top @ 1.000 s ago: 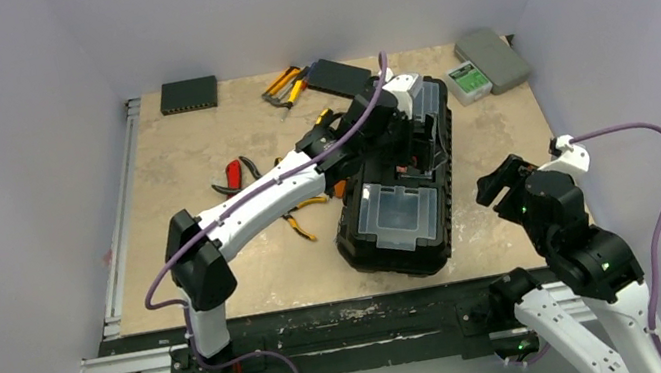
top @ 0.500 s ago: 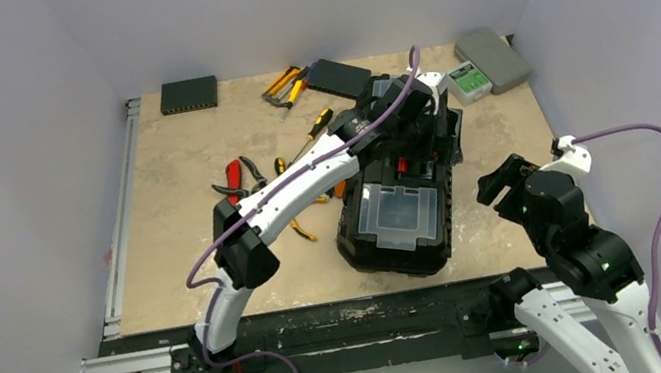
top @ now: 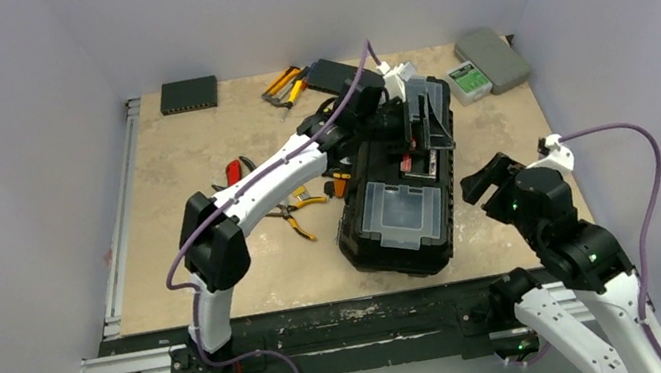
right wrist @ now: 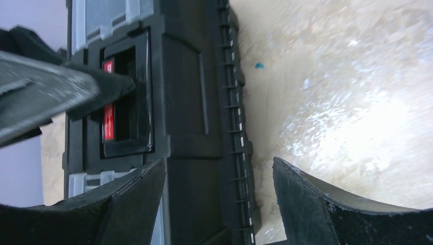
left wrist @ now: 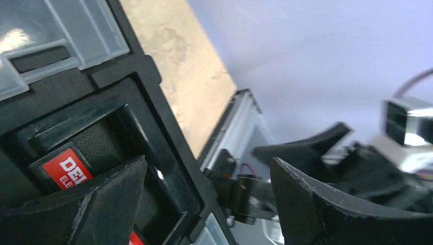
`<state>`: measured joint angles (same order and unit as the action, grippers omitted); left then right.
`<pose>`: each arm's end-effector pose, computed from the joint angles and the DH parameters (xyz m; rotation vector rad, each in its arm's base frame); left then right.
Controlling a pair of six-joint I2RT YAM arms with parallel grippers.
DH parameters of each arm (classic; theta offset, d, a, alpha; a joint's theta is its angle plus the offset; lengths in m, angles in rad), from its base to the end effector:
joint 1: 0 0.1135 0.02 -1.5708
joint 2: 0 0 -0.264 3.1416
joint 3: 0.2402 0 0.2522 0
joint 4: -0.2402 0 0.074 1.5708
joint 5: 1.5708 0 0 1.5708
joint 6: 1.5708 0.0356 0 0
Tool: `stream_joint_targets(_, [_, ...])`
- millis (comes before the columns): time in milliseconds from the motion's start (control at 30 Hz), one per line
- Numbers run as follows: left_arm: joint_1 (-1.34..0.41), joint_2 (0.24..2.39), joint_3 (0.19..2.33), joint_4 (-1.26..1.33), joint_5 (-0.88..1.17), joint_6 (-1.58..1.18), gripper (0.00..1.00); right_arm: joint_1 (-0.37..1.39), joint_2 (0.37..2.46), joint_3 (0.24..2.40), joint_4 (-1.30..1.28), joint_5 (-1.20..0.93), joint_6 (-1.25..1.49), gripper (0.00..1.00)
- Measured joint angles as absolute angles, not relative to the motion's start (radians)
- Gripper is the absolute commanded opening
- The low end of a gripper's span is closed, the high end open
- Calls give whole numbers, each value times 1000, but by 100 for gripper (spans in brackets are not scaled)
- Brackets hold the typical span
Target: Pack the tool kit
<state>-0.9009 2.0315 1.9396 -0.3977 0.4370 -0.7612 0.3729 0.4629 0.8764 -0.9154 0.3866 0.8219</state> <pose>0.2866 -0.3861 0.3373 0.4740 2.3105 -1.3865 0.0773 0.0158 0.3333 0.6835 1.9332 0.3485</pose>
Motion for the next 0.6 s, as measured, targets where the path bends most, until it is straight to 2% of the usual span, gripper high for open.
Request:
stream_joint_targets(267, [-846,1987,1753,-86,668,-925,88,375,463,753,-795,239,890,70])
stream_joint_targets(367, [-856,1988,1801,-192,624,-889,89,375,451,747,-752,231,907,70])
stream_joint_targets(600, [-915,2007,1967,-516,322,-781,91,375,458,777,-750,295,928,70])
